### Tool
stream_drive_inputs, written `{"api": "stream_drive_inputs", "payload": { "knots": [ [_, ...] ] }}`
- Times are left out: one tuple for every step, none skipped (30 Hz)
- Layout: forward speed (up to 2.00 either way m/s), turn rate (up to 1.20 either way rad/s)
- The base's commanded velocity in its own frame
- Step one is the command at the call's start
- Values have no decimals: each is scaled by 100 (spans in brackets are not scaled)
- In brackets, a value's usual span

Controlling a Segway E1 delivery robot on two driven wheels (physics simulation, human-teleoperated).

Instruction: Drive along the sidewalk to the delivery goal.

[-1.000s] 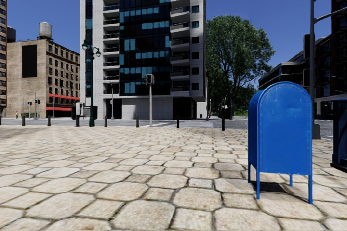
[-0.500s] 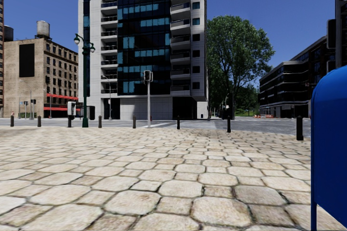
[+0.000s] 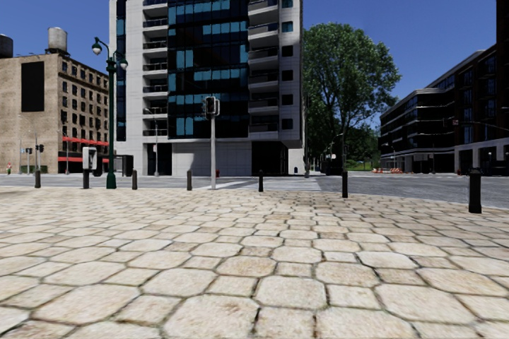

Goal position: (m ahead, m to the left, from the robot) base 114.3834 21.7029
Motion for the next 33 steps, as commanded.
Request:
{"api": "stream_drive_inputs", "payload": {
  "knots": [
    [200,-16],
    [200,-8],
    [200,0],
    [200,0],
    [200,0],
    [200,0],
    [200,0],
    [200,0],
    [200,0],
    [200,0],
    [200,0],
    [200,0],
    [200,0],
    [200,0],
    [200,0],
    [200,0],
    [200,0],
    [200,0],
    [200,0],
    [200,0],
    [200,0],
    [200,0],
    [200,0],
    [200,0],
    [200,0],
    [200,0],
    [200,0],
    [200,0],
    [200,0],
    [200,0],
    [200,0],
    [200,-7],
    [200,-14]
  ]
}}
